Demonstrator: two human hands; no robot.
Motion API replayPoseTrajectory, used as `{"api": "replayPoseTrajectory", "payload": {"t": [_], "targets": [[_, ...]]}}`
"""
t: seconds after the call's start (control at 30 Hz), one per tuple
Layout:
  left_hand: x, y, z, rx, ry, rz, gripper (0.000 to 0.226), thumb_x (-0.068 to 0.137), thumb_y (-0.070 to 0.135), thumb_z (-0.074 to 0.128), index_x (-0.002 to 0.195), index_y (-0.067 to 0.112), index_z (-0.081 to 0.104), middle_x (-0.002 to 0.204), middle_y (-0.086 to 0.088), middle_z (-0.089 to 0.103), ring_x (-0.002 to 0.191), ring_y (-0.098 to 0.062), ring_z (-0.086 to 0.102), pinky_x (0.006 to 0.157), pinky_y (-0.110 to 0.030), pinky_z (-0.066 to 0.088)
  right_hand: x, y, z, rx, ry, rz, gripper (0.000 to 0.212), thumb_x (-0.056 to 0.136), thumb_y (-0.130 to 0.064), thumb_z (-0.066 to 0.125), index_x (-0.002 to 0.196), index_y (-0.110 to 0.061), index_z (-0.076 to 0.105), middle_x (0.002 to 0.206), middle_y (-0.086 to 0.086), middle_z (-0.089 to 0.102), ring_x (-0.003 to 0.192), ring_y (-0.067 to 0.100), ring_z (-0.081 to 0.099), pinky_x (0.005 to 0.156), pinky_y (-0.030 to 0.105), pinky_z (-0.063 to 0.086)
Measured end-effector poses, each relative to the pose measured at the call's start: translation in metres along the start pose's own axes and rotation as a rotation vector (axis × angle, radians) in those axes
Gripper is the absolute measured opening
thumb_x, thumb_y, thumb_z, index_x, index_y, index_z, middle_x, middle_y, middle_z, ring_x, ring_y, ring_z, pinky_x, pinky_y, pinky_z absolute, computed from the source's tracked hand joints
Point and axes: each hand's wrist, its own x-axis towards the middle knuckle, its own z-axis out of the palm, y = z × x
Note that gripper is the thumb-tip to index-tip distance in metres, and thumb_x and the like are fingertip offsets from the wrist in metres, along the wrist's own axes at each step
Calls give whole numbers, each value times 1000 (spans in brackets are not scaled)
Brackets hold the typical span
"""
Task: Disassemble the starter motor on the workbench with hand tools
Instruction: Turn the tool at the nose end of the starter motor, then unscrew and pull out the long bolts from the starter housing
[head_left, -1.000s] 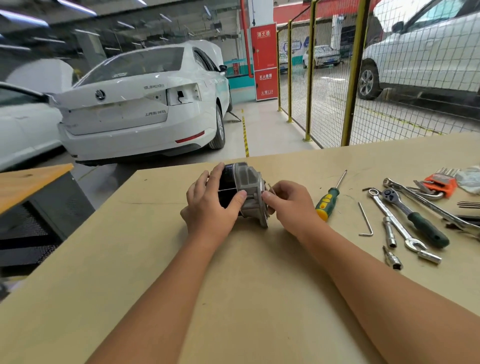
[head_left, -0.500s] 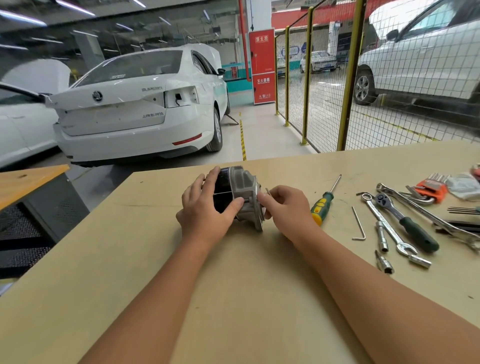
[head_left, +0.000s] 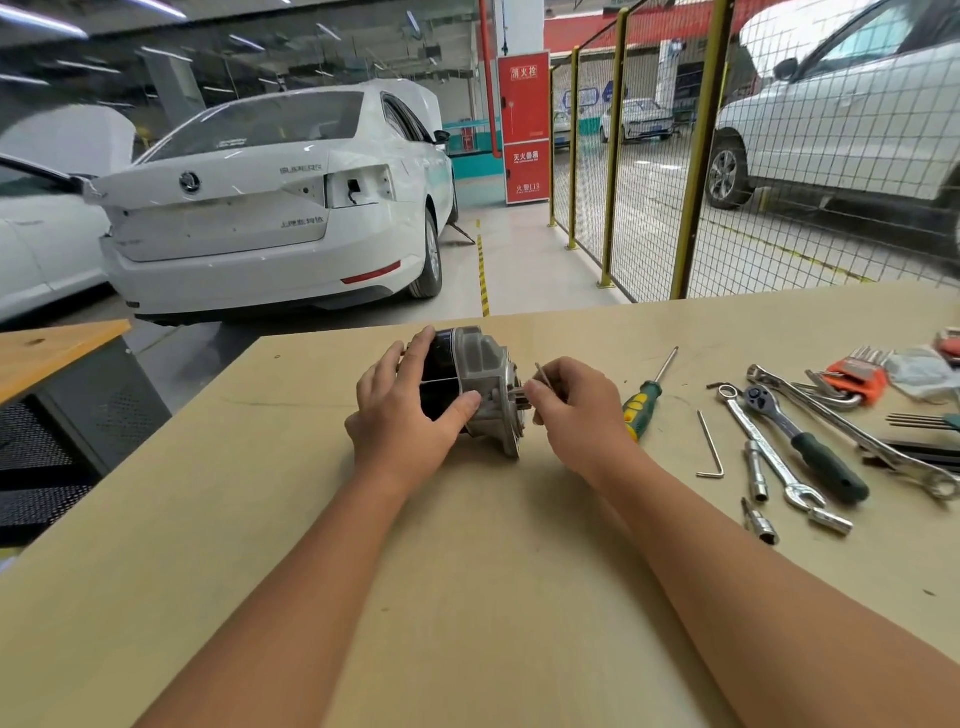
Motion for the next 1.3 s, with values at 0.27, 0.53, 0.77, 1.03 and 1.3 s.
{"api": "replayPoseTrajectory", "payload": {"t": [0.27,0.53,0.77,1.03,1.3], "targets": [[1,-4,1,-5,-12,10,82,86,69,65,152,59,19,165,10,30,148,-23,27,107,-52,40,4,4,-20,55,126,51,20,99,-24,57,82,-16,61,72,4,66,66,12,59,58,29,41],[1,-5,-3,-63,-40,25,87,82,61,69,154,57,21,164,9,31,147,-24,27,110,-53,40,-5,1,-22,150,-161,29,25,91,-24,65,70,-10,65,55,5,62,51,10,48,57,31,38],[0,-6,-7,-98,-66,29,92,73,66,59,157,53,23,164,7,32,147,-25,28,115,-50,38,-6,5,-18,-131,-302,-15,26,84,-31,71,66,-12,66,62,12,65,54,12,50,56,34,44],[-1,-6,-10,-124,-92,34,93,73,60,60,158,52,24,164,7,32,146,-24,27,115,-49,37,-6,8,-16,-272,-302,-64,24,84,-34,69,69,-15,69,67,8,67,67,28,63,61,41,53],[-2,-4,-15,-150,-102,43,94,70,48,59,158,49,27,162,6,34,144,-26,28,115,-52,37,-2,12,-15,-320,-251,-60,21,82,-29,69,62,-23,65,62,-5,63,64,17,59,56,29,45]]}}
